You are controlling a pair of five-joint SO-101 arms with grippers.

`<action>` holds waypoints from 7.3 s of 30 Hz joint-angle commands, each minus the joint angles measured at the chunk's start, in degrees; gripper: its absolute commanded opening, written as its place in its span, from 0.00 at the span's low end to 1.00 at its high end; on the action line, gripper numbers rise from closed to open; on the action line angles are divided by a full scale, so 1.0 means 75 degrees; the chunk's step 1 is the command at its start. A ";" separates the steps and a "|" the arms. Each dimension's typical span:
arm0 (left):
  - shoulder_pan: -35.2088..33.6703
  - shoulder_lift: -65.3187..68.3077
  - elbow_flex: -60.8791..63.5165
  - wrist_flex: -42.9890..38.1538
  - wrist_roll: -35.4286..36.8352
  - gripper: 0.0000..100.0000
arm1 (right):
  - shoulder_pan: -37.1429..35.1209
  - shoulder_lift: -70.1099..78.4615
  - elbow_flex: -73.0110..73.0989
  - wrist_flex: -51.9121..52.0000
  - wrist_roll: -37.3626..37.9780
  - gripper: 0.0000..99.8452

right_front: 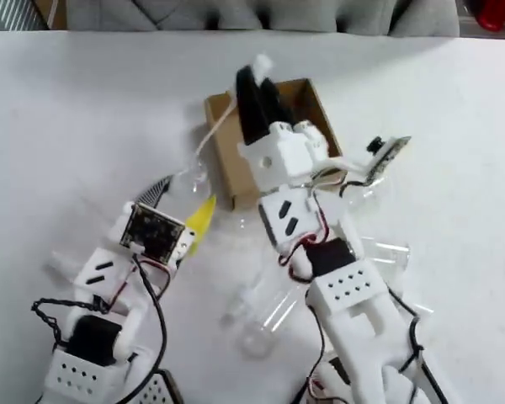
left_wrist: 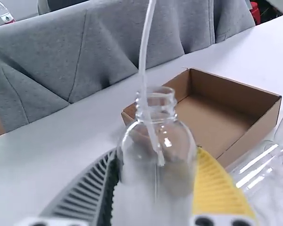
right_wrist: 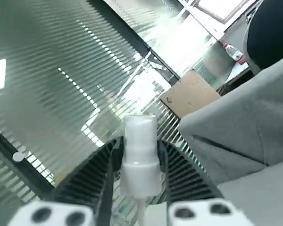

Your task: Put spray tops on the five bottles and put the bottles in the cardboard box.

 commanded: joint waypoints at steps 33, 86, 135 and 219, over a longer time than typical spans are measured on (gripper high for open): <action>-0.0275 -0.0100 -0.0082 -0.0199 0.0012 0.02 | -0.1389 -0.0592 -0.1875 0.5621 0.2450 0.06; -0.0275 -0.0100 -0.0082 -0.0199 -0.0012 0.02 | -0.0697 -0.0147 -0.2040 0.4976 0.2462 0.02; -0.0862 0.1014 -0.1067 -0.0129 0.0938 0.02 | 0.2596 0.9172 -1.2062 1.0649 0.5603 0.16; -0.1119 0.3053 -0.1571 -0.0574 0.0938 0.02 | 0.1459 1.1118 -1.3070 1.5549 0.9260 0.02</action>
